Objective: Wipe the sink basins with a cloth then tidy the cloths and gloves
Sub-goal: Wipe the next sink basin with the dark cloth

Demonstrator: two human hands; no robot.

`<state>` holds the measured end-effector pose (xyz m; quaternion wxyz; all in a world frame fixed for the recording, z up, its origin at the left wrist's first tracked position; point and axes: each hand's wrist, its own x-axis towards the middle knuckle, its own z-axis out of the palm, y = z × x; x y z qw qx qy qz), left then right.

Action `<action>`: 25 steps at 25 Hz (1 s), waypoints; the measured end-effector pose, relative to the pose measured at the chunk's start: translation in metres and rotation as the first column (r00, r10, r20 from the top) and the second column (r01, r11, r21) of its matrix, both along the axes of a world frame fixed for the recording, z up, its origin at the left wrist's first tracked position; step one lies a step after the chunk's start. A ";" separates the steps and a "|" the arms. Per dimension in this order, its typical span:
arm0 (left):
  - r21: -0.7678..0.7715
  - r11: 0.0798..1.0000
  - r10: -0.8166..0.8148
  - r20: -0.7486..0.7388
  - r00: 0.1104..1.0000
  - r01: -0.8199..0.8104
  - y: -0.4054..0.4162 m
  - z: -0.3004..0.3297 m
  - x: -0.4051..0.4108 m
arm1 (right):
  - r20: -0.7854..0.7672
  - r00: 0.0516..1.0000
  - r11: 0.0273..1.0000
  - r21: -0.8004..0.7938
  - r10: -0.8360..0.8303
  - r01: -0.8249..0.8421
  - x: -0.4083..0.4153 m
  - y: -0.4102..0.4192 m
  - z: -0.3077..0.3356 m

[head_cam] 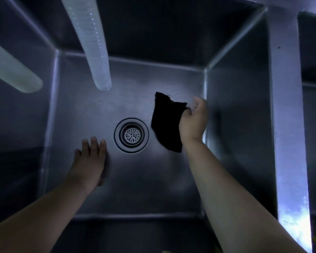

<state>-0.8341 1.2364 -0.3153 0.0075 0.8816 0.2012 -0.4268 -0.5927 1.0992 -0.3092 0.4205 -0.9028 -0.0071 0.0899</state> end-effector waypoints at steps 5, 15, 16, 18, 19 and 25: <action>-0.012 1.000 0.014 -0.019 1.000 -0.014 0.001 -0.003 0.000 | 0.029 0.873 0.838 -0.297 0.488 -0.458 -0.044 -0.001 -0.029; 0.007 1.000 -0.008 -0.012 1.000 0.009 0.003 -0.006 -0.002 | 0.052 0.938 0.768 -0.591 0.342 -0.247 0.016 -0.003 -0.048; 0.002 1.000 -0.008 -0.017 1.000 0.008 0.003 -0.007 -0.002 | 0.039 0.932 0.746 -0.611 0.361 -0.263 0.036 0.003 -0.050; -0.005 1.000 -0.017 -0.021 1.000 0.017 0.004 -0.008 -0.001 | 0.037 0.912 0.709 -0.643 0.408 -0.291 0.066 0.019 -0.057; -0.005 1.000 -0.022 -0.018 1.000 0.022 0.004 -0.008 -0.002 | 0.046 0.911 0.708 -0.646 0.409 -0.286 0.075 0.028 -0.059; -0.012 0.999 -0.034 0.019 0.999 0.034 0.007 -0.014 -0.007 | 0.080 0.966 0.759 -0.636 0.248 -0.142 0.085 0.071 -0.069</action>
